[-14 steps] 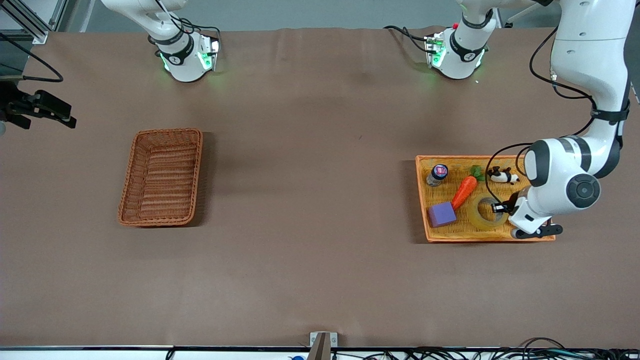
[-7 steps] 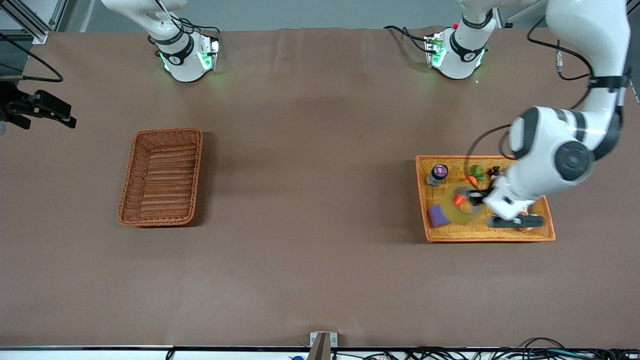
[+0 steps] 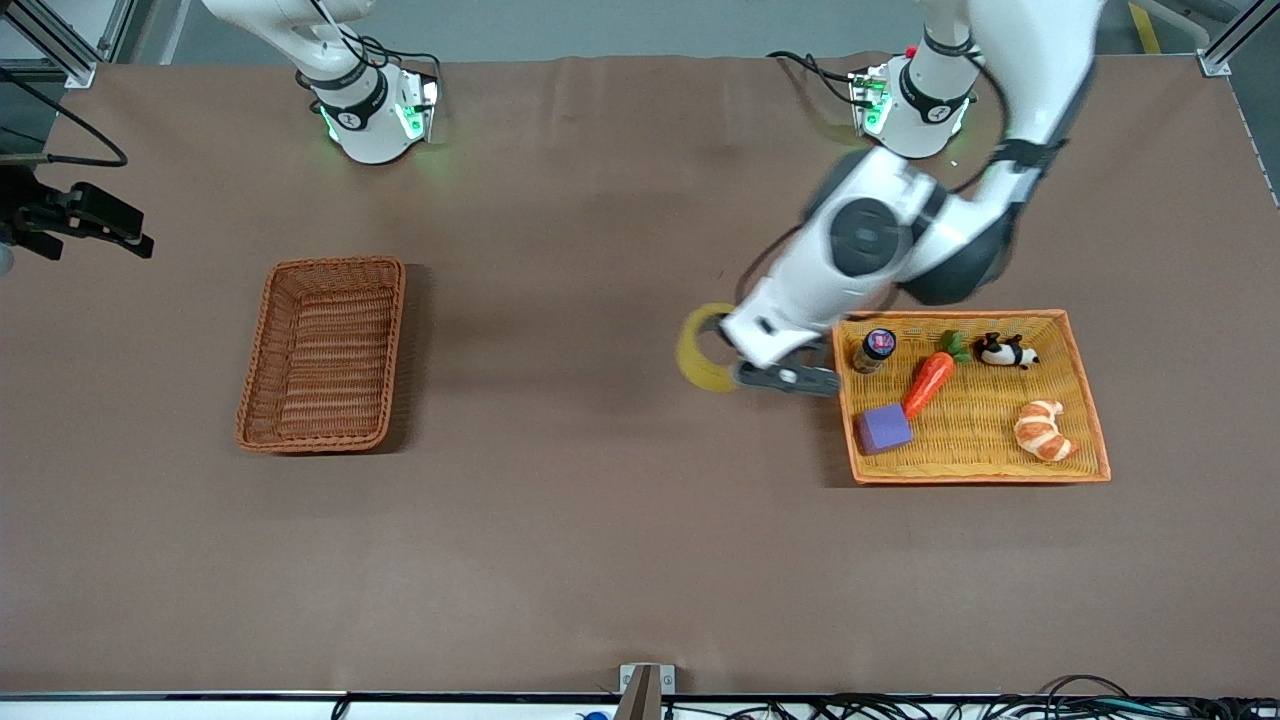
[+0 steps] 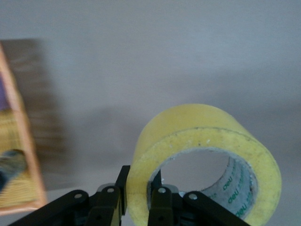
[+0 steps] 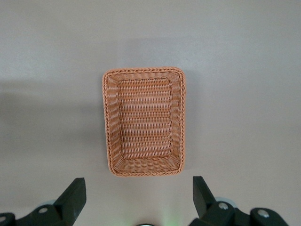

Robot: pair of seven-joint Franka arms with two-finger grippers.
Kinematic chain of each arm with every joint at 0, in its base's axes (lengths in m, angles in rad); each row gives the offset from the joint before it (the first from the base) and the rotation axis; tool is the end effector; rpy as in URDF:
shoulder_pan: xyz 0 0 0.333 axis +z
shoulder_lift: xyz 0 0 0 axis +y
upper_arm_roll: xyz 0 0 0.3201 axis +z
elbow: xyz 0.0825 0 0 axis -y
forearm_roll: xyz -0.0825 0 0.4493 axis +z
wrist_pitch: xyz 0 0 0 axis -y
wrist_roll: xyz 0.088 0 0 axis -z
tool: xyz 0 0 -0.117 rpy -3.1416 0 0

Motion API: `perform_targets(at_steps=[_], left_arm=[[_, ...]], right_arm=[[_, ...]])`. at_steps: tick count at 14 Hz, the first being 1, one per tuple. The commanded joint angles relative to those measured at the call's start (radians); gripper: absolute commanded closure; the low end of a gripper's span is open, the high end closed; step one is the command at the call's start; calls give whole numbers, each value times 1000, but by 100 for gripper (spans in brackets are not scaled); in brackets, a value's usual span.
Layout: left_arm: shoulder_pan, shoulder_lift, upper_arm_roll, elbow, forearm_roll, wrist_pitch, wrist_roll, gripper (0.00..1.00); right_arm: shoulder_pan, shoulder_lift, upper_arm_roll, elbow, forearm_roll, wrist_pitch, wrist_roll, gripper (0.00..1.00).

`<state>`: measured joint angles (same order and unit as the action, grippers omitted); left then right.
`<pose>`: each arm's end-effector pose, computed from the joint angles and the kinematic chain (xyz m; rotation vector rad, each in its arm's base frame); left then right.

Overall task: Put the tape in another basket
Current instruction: 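Lift the tape roll and carry it toward the empty wicker basket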

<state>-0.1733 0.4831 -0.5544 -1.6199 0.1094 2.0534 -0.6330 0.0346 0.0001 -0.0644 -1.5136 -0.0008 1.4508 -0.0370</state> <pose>0.5791 -0.4505 0.3449 3.0054 -0.1353 -0.1133 0.6066 -0.0182 0.6388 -3.1387 -0.0112 0.0987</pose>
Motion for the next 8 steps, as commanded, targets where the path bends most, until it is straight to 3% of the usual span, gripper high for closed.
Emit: perform_targets(at_steps=[1, 4, 6, 8], left_arm=[[-171, 219, -1, 236, 100, -47, -163, 94], [-291, 305, 15, 382, 185, -150, -177, 95], [-366, 395, 30, 478, 187, -118, -181, 94], [-428, 433, 109, 497, 181, -9, -185, 93]], right_arm=[[-19, 8, 8, 3, 21, 0, -15, 0], [-21, 9, 6, 4, 21, 2, -18, 0], [-21, 15, 6, 4, 21, 2, -18, 0], [-21, 18, 6, 3, 21, 9, -18, 0]])
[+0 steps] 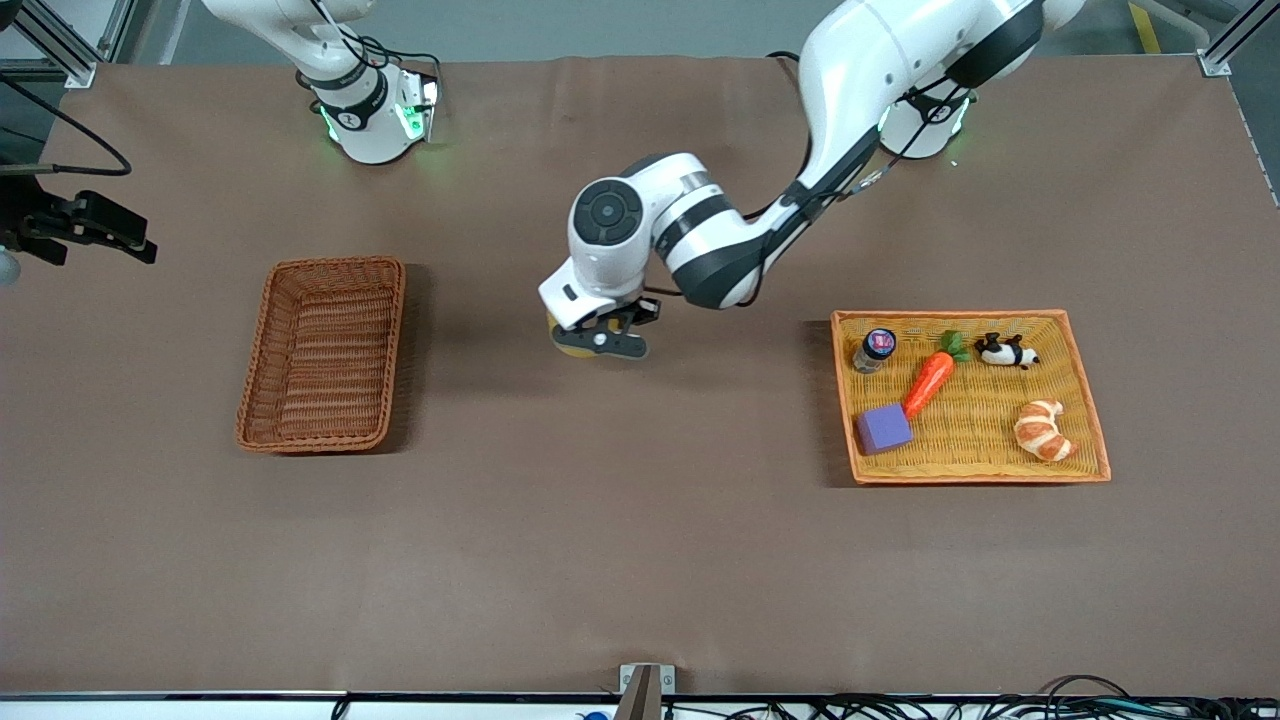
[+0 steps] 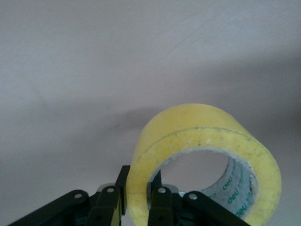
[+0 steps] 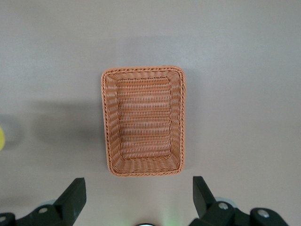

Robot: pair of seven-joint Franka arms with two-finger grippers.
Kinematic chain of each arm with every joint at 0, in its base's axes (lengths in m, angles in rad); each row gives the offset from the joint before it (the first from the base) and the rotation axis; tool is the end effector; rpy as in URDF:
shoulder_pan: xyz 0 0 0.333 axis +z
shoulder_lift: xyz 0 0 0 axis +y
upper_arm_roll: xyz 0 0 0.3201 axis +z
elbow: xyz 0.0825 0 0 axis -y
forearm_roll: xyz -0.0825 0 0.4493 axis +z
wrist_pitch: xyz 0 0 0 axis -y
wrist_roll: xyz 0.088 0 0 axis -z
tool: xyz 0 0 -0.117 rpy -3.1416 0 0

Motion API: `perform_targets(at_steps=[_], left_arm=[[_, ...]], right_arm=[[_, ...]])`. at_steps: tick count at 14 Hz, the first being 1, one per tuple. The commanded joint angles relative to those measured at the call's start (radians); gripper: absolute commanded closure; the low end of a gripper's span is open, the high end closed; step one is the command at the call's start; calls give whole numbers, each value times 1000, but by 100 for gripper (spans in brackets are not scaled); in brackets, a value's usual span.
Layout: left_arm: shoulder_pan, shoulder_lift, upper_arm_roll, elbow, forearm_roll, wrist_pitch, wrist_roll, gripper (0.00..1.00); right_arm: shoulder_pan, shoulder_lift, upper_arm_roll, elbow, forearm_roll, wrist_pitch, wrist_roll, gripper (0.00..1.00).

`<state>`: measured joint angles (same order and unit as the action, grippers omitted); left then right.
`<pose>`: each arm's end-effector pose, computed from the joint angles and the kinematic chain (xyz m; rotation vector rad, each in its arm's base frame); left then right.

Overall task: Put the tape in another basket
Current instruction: 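Lift the tape roll and carry it toward the empty wicker basket, then set the tape on the table while the right gripper reaches toward it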

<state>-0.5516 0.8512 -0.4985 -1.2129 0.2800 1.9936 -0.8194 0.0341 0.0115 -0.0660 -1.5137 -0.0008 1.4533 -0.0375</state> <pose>0.5076 -0.6393 0.2709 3.0404 -0.2917 -0.1145 0.6103 -0.0193 0.6320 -3.1386 -0.0087 0.1129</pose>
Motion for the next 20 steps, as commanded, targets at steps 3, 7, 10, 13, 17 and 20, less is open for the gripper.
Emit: perform_targets(at_steps=[3, 7, 10, 13, 17, 20], left_arm=[[-51, 120, 58, 92, -13, 143, 8, 92], [-57, 166, 64, 79, -16, 286, 3, 88], [-59, 180, 63, 72, -15, 324, 15, 65], [-35, 154, 61, 65, -129, 314, 6, 46], [47, 27, 47, 53, -214, 119, 6, 28], [47, -130, 105, 52, -156, -204, 20, 20]], right_arm=[[-20, 18, 8, 3, 21, 15, -16, 0], [-16, 54, 9, 3, 22, 65, -15, 0], [-10, 82, 9, 3, 22, 102, -16, 0], [-2, 102, 12, 1, 22, 144, -15, 0], [35, 130, 15, -6, 22, 176, 1, 0], [46, 153, 118, -46, 22, 226, 182, 0]])
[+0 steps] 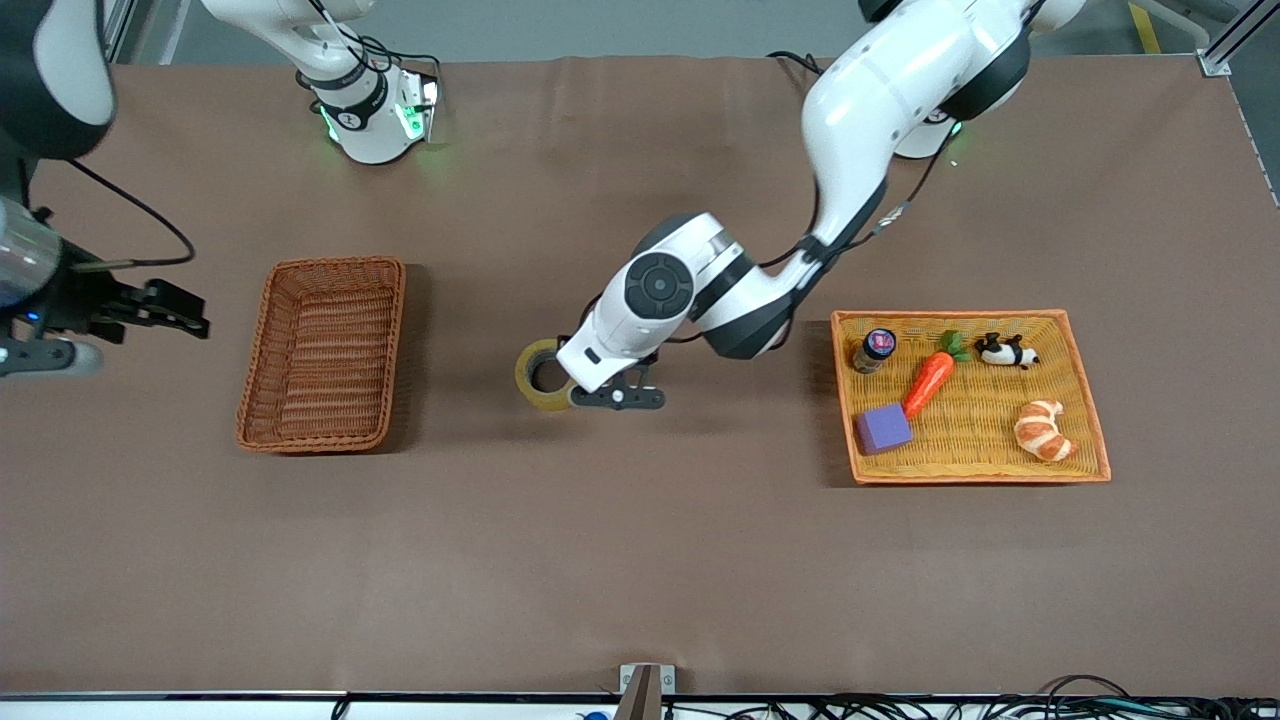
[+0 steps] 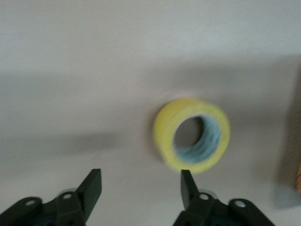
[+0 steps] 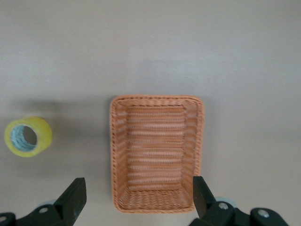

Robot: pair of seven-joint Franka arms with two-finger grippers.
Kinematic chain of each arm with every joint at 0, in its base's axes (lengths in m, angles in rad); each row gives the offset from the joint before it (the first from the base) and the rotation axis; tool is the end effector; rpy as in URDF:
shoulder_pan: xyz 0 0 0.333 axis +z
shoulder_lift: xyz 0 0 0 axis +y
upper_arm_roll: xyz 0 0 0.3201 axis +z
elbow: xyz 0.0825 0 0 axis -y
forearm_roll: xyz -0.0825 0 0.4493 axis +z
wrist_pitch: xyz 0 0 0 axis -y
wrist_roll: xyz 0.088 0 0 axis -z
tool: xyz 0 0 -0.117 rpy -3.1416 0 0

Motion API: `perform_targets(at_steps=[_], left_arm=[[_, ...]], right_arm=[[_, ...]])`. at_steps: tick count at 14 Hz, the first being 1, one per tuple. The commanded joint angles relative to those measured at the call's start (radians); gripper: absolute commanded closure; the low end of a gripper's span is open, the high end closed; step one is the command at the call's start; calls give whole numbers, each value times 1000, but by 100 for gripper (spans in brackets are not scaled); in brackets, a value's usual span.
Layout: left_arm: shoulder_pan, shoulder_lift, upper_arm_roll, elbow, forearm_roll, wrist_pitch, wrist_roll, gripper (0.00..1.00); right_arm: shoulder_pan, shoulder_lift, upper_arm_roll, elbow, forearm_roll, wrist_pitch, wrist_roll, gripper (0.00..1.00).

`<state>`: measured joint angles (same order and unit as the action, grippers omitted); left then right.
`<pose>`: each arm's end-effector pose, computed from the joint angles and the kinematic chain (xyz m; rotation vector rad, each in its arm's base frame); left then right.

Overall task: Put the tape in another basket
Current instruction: 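Set the tape on the table while the right gripper reaches toward it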

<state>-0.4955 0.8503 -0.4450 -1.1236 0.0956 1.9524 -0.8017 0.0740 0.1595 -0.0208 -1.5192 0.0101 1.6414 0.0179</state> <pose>0.5757 -0.5961 0.3047 2.9412 -0.0409 -0.2190 0.6704 0.0377 0.5494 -3.1352 -0.0542 0.0588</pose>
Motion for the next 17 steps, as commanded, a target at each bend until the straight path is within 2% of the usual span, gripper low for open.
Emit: perform_targets(at_steps=[1, 2, 4, 7, 9, 12, 13, 15, 17], left_arm=[[-12, -192, 81, -41, 109, -264, 9, 17], [6, -238, 83, -54, 140, -324, 34, 16], [92, -319, 78, -77, 125, -354, 142, 15], [237, -454, 78, -129, 66, -375, 270, 15], [332, -529, 80, -168, 15, -375, 355, 14], [467, -625, 81, -223, -42, -375, 499, 14], [483, -658, 95, -246, -59, -375, 537, 14], [473, -724, 176, -304, -76, -369, 582, 14], [465, -799, 221, -396, -79, -324, 588, 14]], right_arm=[[9, 5, 122, -80, 10, 88, 236, 0], [9, 5, 178, -135, 4, 150, 345, 0], [10, 6, 295, -279, -7, 329, 498, 0], [15, 66, 390, -403, -57, 513, 600, 0], [36, 113, 406, -403, -93, 531, 637, 0], [64, 217, 418, -403, -194, 621, 742, 0], [70, 253, 420, -403, -223, 652, 770, 0], [98, 326, 421, -401, -286, 704, 778, 0], [93, 357, 421, -398, -335, 736, 780, 0]])
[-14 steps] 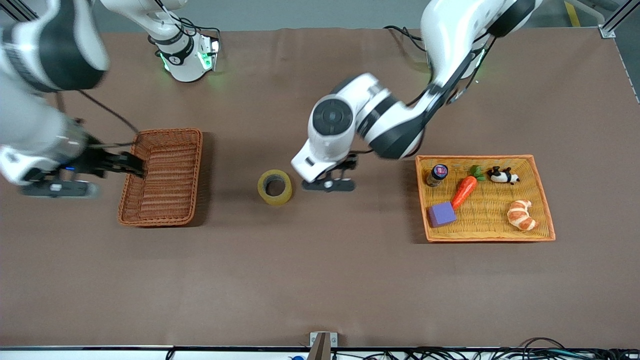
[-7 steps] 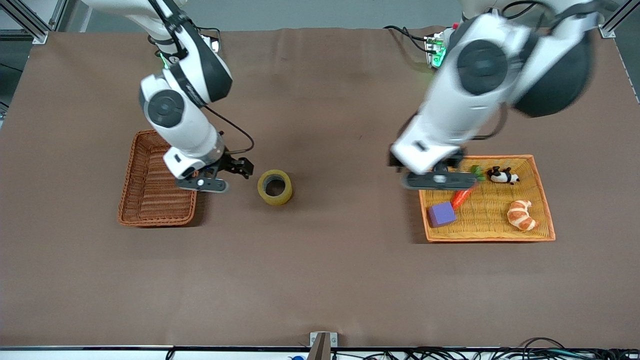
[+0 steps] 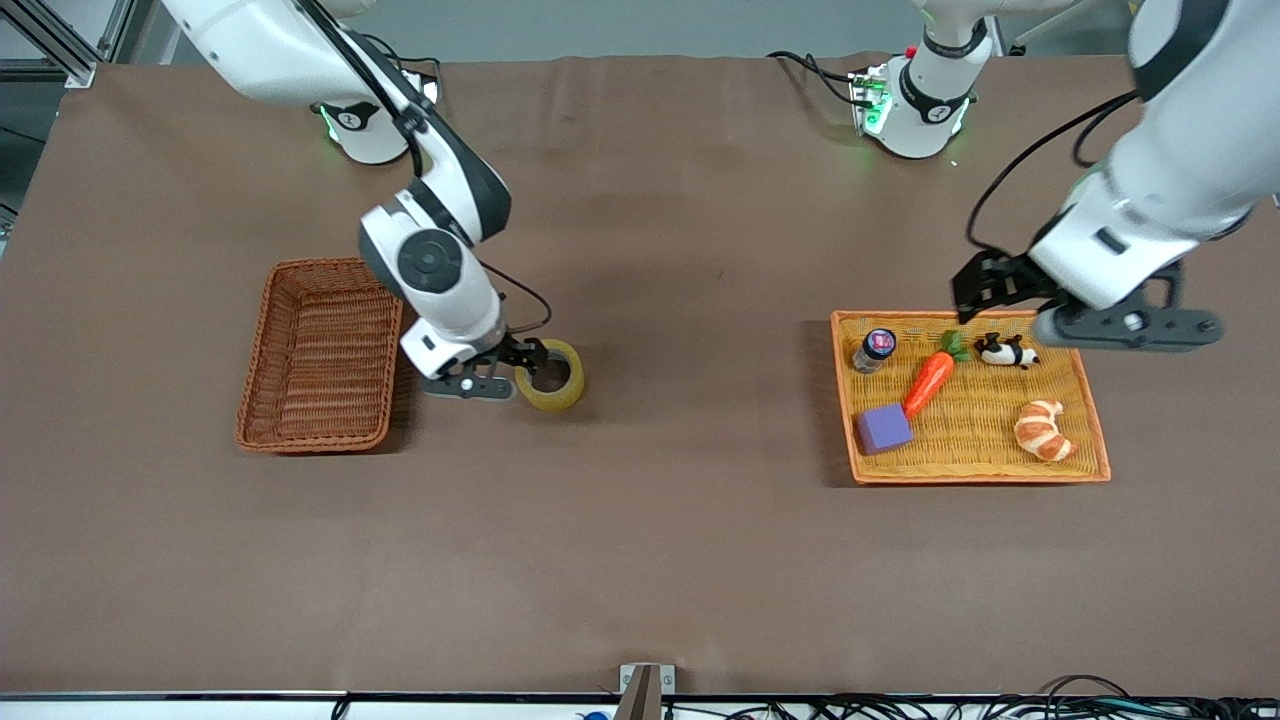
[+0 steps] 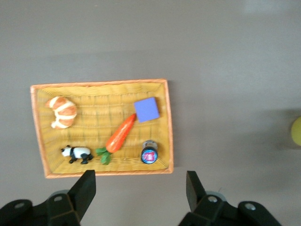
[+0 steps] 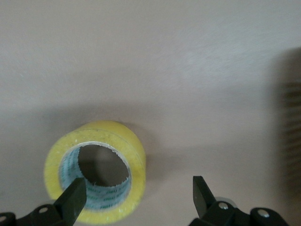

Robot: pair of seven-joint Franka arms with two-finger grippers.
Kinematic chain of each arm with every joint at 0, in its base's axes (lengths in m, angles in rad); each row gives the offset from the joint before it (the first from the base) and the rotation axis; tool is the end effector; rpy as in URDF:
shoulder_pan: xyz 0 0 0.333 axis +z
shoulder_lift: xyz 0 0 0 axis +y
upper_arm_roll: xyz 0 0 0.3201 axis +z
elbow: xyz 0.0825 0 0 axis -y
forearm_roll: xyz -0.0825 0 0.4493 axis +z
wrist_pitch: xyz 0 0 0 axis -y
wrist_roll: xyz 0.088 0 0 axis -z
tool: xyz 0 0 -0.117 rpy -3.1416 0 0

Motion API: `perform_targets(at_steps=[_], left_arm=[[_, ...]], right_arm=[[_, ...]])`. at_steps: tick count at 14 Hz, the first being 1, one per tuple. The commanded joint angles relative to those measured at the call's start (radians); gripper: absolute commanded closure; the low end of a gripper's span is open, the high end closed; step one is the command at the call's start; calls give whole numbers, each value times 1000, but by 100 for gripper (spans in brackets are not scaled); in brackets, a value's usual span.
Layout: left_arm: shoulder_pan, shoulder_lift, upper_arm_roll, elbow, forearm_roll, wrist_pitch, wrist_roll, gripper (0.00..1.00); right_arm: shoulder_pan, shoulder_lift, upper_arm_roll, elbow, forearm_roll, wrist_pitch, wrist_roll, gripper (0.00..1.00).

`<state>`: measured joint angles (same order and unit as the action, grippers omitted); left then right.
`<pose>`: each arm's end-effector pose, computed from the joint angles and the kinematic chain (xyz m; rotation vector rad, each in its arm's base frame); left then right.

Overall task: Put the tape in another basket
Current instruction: 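Grasp the tape rim with the right gripper while the left gripper withdraws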

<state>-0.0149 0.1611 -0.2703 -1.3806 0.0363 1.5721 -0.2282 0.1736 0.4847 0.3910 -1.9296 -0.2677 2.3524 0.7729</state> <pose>0.6475 -0.1703 0.6205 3.1246 -0.0817 0.0521 0.5695 0.3503 0.1975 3.1253 -0.0883 -0.0074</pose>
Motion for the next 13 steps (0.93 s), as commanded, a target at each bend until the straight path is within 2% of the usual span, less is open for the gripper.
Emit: perform_targets(at_steps=[1, 3, 6, 11, 13], left_arm=[[-19, -142, 68, -184, -19, 89, 23, 14], [-27, -193, 104, -259, -21, 112, 94, 14], [-91, -207, 222, -276, -84, 118, 171, 14], [-91, -196, 229, -264, -73, 117, 168, 8], [-85, -190, 226, -264, -72, 112, 159, 4]], right_arm=[[-8, 46, 9, 12, -77, 48, 25, 0], [-13, 86, 8, 14, -96, 85, 23, 0], [-17, 97, 8, 12, -108, 87, 23, 0], [-22, 124, 0, 9, -136, 119, 25, 0], [-22, 140, 0, 11, -149, 139, 25, 10]])
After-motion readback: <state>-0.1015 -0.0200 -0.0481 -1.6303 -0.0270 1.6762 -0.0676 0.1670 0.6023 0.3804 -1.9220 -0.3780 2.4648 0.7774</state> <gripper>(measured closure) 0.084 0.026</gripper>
